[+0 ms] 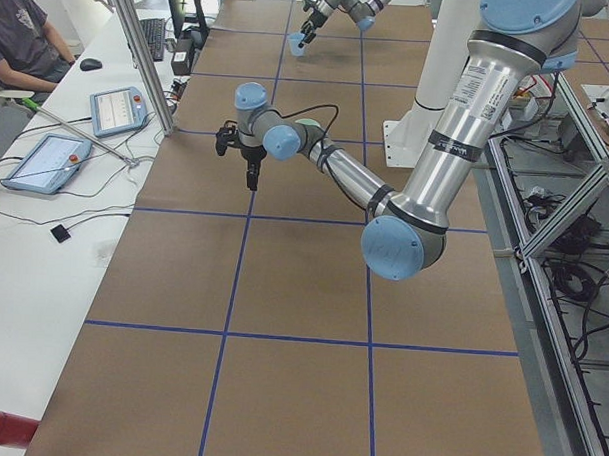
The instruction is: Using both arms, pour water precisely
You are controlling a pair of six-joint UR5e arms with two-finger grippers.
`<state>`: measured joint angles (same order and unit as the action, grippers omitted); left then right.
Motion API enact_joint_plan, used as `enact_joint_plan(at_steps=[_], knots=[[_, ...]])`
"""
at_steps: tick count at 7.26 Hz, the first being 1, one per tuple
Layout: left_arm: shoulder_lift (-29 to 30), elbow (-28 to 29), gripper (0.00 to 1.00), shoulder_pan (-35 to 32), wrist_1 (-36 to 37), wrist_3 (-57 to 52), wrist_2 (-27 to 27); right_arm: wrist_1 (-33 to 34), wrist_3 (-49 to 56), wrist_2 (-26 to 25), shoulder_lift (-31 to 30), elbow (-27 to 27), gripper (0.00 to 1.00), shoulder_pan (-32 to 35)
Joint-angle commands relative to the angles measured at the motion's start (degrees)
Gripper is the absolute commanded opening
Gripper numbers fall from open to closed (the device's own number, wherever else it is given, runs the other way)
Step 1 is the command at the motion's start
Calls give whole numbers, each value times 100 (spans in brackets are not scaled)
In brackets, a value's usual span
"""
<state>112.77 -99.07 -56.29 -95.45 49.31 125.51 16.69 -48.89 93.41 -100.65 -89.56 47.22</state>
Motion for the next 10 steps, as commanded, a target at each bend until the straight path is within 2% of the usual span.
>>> enact_joint_plan(at_steps=[1,2,3,5,7,9,10], knots=[[8,1,99,4,0,0,0,-8,2,-16,212,254,51,-37],[8,1,99,4,0,0,0,-17,-7,-16,213,247,61,-29],[8,1,99,4,0,0,0,-34,-7,-25,213,229,100,-29],[8,1,99,4,0,0,0,-34,2,-16,187,203,100,-20],[8,1,99,4,0,0,0,-453,46,19,-32,97,100,6],[8,1,99,4,0,0,0,-466,63,395,-331,-410,100,233],[16,1,99,13,0,9,0,-422,72,876,-289,-421,100,670]])
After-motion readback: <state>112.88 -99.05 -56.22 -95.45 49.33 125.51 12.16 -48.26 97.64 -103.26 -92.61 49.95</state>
